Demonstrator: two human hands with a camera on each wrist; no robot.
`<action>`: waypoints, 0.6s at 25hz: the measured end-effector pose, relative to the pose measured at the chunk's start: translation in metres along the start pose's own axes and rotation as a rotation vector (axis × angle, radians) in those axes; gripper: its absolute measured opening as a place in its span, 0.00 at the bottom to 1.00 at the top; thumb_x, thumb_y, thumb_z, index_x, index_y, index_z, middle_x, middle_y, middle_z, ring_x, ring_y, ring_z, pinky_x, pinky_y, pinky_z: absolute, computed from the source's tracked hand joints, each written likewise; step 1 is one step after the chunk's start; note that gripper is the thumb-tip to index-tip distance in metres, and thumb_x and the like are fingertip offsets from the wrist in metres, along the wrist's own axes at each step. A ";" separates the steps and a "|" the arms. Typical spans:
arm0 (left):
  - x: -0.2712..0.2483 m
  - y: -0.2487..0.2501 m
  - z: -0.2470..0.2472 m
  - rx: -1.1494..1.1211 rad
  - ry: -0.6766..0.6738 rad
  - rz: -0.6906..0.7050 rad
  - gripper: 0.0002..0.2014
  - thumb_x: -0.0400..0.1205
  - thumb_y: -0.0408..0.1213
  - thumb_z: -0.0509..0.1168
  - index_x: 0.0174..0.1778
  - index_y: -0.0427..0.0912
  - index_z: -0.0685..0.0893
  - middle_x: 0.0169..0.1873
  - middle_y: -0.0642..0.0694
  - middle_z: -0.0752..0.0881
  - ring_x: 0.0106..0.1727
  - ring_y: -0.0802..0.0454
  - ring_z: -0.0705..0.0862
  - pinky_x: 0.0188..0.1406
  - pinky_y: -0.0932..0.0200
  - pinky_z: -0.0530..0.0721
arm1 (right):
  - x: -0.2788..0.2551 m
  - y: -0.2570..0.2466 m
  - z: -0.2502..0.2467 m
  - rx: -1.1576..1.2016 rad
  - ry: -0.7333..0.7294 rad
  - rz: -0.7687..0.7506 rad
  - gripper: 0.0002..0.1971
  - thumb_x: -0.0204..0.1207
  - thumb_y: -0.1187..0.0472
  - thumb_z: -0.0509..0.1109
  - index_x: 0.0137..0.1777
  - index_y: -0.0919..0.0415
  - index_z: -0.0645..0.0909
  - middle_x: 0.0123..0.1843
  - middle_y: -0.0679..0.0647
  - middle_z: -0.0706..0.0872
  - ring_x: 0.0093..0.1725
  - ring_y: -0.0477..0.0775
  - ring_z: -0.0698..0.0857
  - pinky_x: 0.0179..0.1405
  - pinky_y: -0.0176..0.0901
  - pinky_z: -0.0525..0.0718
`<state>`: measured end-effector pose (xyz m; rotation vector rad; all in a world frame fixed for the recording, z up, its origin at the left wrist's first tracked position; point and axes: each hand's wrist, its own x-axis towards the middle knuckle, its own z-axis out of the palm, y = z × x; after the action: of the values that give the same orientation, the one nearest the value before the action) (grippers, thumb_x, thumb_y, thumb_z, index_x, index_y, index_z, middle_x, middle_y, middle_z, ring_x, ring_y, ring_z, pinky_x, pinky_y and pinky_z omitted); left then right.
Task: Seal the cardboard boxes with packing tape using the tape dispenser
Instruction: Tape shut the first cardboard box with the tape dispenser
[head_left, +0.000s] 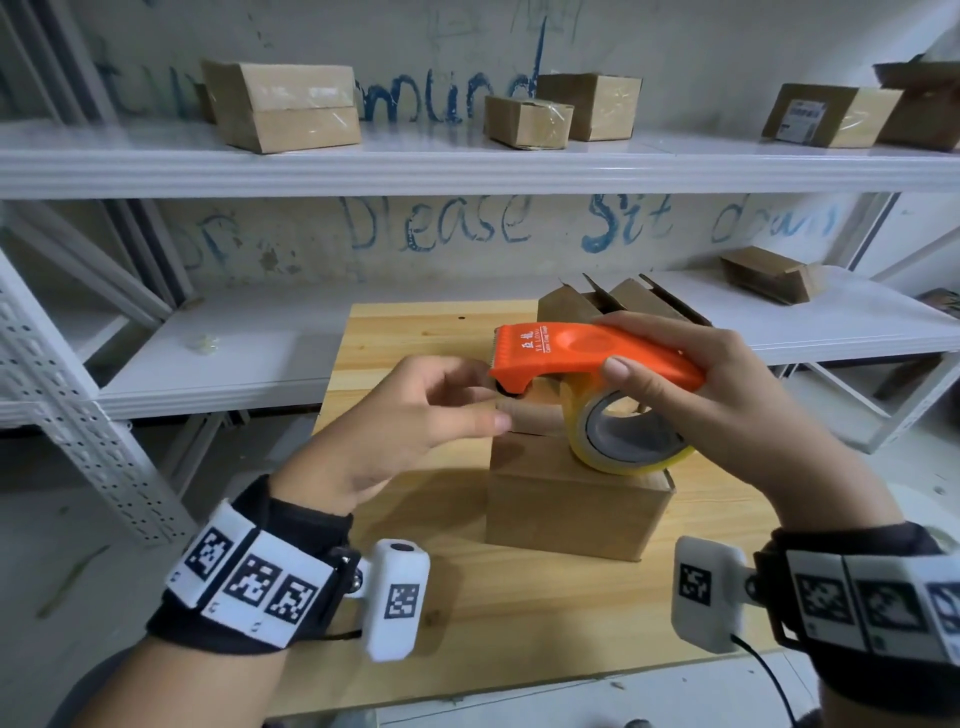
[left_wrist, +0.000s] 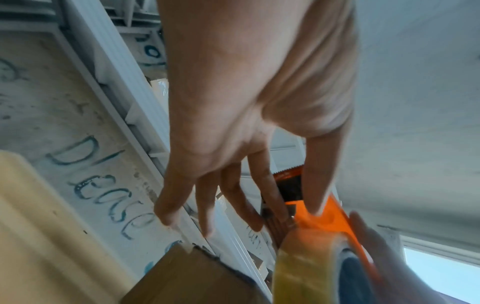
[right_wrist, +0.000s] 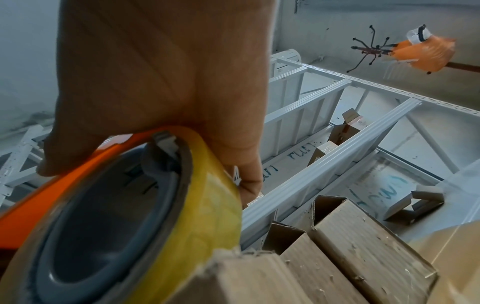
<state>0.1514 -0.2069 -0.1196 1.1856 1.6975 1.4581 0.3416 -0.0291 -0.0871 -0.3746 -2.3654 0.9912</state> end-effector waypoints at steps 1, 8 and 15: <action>0.001 -0.001 0.001 -0.056 0.009 -0.031 0.16 0.75 0.38 0.74 0.57 0.37 0.89 0.58 0.42 0.91 0.65 0.53 0.86 0.63 0.55 0.74 | 0.000 0.000 0.000 0.006 0.001 0.000 0.26 0.71 0.31 0.70 0.68 0.37 0.82 0.53 0.39 0.90 0.49 0.45 0.90 0.44 0.47 0.88; 0.003 0.000 0.010 -0.369 0.009 -0.216 0.17 0.87 0.39 0.54 0.53 0.41 0.89 0.53 0.42 0.92 0.57 0.45 0.90 0.58 0.46 0.73 | -0.001 0.001 0.001 0.019 -0.020 -0.007 0.28 0.69 0.32 0.71 0.69 0.38 0.81 0.54 0.39 0.88 0.47 0.41 0.88 0.39 0.33 0.81; 0.005 0.004 0.009 -0.283 0.059 -0.231 0.18 0.86 0.27 0.60 0.38 0.40 0.94 0.37 0.43 0.93 0.41 0.49 0.92 0.44 0.56 0.78 | -0.001 0.004 0.002 0.052 0.111 -0.085 0.31 0.63 0.34 0.78 0.67 0.40 0.83 0.60 0.36 0.88 0.60 0.37 0.86 0.57 0.35 0.85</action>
<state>0.1583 -0.1985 -0.1170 0.7766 1.5453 1.5382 0.3413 -0.0276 -0.0912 -0.2985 -2.2333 0.9648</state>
